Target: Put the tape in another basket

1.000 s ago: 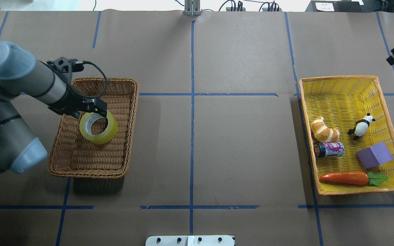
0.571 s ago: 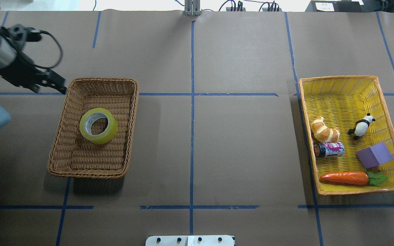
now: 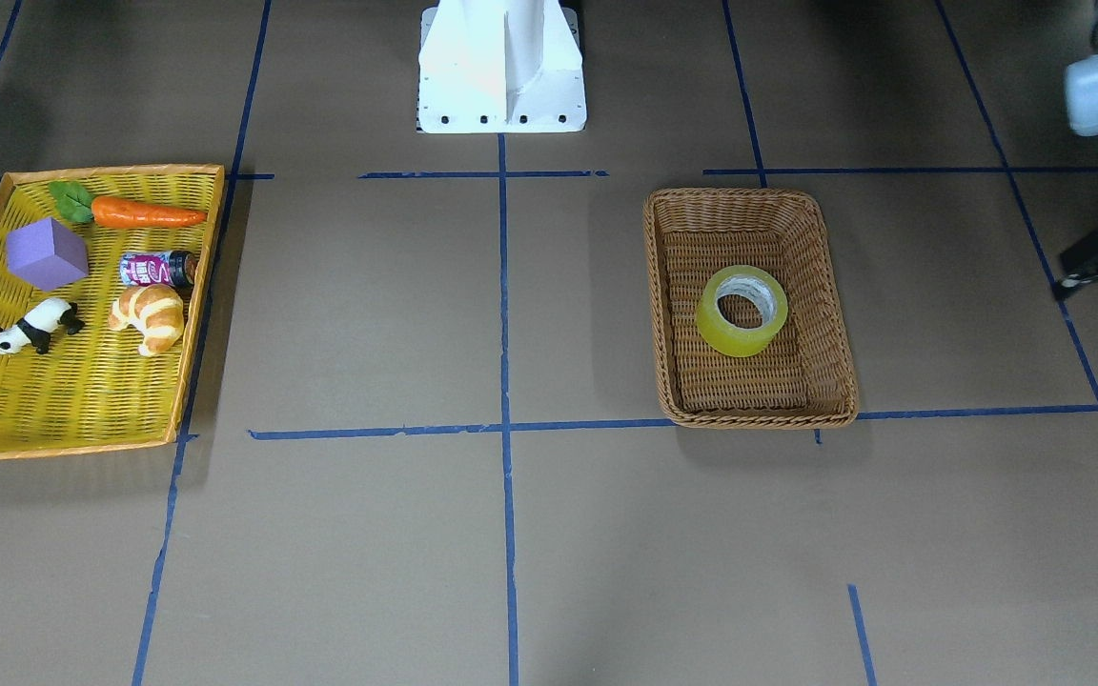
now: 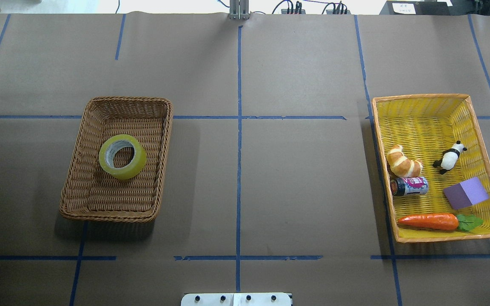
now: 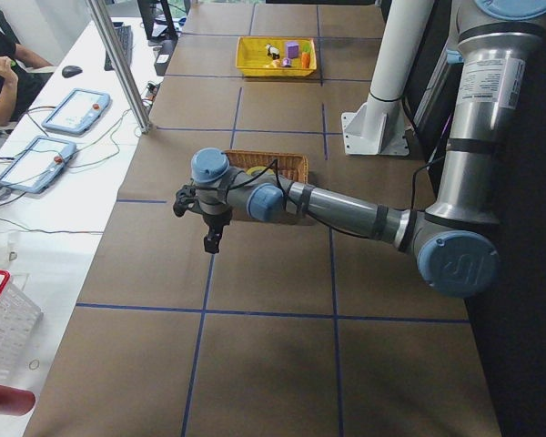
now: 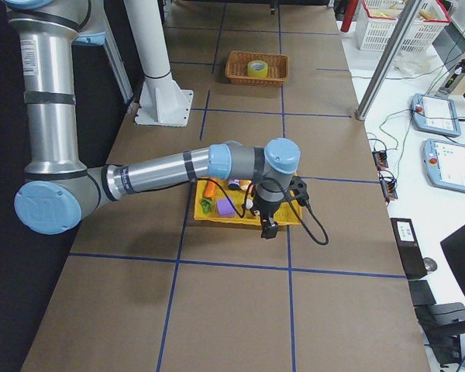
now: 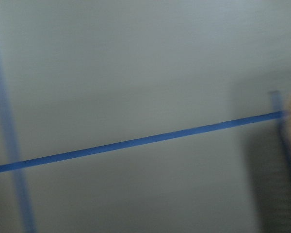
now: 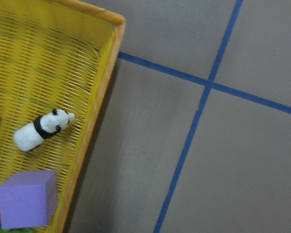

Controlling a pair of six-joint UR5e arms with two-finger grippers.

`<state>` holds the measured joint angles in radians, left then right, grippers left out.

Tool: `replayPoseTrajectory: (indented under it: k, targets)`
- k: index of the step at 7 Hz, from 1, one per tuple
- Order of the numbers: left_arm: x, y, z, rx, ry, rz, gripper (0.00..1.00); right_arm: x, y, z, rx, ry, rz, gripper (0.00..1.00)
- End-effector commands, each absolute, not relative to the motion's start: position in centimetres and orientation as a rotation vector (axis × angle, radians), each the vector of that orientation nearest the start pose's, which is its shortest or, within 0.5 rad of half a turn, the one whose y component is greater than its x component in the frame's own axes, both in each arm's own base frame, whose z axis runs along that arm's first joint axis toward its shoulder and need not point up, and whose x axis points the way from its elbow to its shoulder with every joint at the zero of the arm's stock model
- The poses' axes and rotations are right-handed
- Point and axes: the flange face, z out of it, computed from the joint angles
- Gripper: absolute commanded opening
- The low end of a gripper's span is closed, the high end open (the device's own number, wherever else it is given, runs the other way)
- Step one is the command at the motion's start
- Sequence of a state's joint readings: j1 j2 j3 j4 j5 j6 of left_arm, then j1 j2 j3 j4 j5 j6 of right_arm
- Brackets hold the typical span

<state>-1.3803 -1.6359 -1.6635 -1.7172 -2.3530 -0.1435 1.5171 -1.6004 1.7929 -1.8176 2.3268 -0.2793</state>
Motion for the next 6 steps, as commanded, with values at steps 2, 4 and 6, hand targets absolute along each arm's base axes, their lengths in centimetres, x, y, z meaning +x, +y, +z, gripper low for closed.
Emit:
replayPoseTrajectory:
  k: [2, 4, 6]
  targets:
    - [-1.7, -50.8, 64.7, 0.109, 0.844, 0.171, 1.0, 5.5, -46.9, 63.7, 0.046, -0.792, -0.239, 1.0]
    - [-2.1, -49.5, 66.5, 0.079, 0.835, 0.153, 1.0, 4.6, -49.0, 61.7, 0.07, -0.783, -0.252, 1.0]
    - [-4.8, -49.5, 66.3, 0.1, 0.833, 0.11, 1.0, 4.6, -49.5, 62.0, 0.049, -0.785, -0.176, 1.0]
